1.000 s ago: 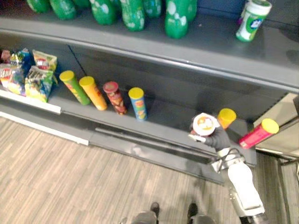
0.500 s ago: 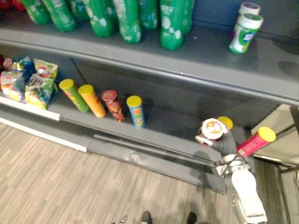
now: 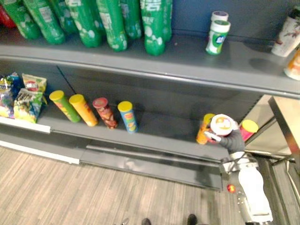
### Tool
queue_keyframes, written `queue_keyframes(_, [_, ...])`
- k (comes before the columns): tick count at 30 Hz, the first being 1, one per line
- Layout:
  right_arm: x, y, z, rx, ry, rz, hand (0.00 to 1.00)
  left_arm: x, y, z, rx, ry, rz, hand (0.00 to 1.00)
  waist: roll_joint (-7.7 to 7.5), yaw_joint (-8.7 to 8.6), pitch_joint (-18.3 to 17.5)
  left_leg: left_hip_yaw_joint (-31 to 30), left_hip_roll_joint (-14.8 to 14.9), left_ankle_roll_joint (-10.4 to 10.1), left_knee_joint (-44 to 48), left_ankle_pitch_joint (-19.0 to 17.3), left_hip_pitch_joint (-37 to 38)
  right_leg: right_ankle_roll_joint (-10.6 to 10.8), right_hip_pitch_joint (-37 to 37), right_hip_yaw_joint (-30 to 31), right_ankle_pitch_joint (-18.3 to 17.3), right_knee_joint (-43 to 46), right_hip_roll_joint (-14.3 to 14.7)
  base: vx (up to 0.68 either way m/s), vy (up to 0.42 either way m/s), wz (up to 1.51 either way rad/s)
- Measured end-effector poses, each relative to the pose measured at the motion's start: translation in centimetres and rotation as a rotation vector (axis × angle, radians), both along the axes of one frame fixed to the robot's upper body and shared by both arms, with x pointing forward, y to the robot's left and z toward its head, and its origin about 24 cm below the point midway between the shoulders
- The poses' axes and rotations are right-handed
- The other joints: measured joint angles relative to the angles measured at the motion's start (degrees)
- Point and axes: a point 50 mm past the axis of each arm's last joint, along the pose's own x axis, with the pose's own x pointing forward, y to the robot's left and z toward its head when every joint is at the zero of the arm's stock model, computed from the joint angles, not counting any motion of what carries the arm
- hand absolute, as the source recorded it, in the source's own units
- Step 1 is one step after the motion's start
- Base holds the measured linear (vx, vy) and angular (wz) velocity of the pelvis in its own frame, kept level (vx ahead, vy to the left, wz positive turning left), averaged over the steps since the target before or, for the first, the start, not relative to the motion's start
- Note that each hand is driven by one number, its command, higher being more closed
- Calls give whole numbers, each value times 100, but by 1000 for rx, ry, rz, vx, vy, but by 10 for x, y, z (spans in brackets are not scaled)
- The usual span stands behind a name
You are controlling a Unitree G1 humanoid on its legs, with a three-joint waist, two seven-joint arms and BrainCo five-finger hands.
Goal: Put the gum and the chips on the shelf.
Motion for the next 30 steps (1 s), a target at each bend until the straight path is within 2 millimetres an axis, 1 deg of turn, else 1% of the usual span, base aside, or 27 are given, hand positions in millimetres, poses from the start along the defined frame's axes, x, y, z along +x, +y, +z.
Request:
queue_keyframes(1, [1,1,6,-9,-23,9,100,0,0,0,0,0,-2,0,-4,17,-19,53,8,5,-1,3,-7,-10,-40,63,43,-15,13,-71,-9,-23])
queue_keyframes(4, [-2,-1,18,-10,-73,23,100,0,0,0,6,6,-28,0,-3,-14,-23,78,9,24,-2,26,-6,-15,-39,98,103,-71,26,-67,-13,-11])
queue_keyframes(6, [-3,-3,27,1,-109,34,100,-1,2,0,12,13,-50,0,-19,-84,-44,107,16,23,-3,52,12,-16,-39,125,121,-70,36,-48,-10,-5])
queue_keyframes(7, [-4,-4,30,2,-121,36,100,-1,2,0,12,15,-50,0,-25,-88,-47,133,20,23,-4,55,21,-19,-40,148,124,-70,40,-39,-6,-17])
queue_keyframes(10, [-9,-15,45,-23,-188,3,100,-3,3,0,12,27,-53,0,-40,-128,-68,229,22,21,-7,54,81,-13,-39,246,128,-76,53,-39,-5,-17])
queue_keyframes(12, [-14,-29,55,-35,-237,-54,100,-5,4,0,14,35,-63,0,-78,-145,-104,284,27,20,-7,57,94,-8,-50,286,134,-76,63,-19,-6,-11])
queue_keyframes(14, [-15,-37,60,-61,-253,-84,100,-6,5,0,16,37,-66,0,-112,-141,-126,352,33,18,-9,55,128,-12,-53,348,151,-82,73,-14,-7,-16])
queue_keyframes(19, [-20,-46,74,-89,-310,-107,100,-9,6,0,19,44,-68,0,-151,-156,-181,378,29,-2,-12,40,176,-12,-51,381,150,-91,75,-9,-3,-5])
queue_keyframes(26, [-12,-47,103,-110,-433,-105,100,-13,7,0,21,53,-69,0,-190,-144,-266,363,24,8,-14,48,173,-10,-36,355,152,-116,67,1,0,0])
queue_keyframes(28, [-5,-46,117,-120,-481,-97,100,-14,7,0,22,60,-77,0,-199,-145,-280,352,22,13,-14,52,173,-5,-12,335,167,-144,65,0,0,0])
queue_keyframes(29, [-1,-46,119,-116,-484,-99,100,-15,7,0,21,64,-78,0,-202,-145,-292,351,22,13,-14,52,173,-5,-2,330,177,-150,65,24,-7,4])
queue_keyframes(30, [7,-46,122,-102,-480,-89,100,-15,7,0,20,67,-84,0,-203,-141,-299,341,22,17,-14,55,182,-2,50,317,190,-174,65,20,-4,4])
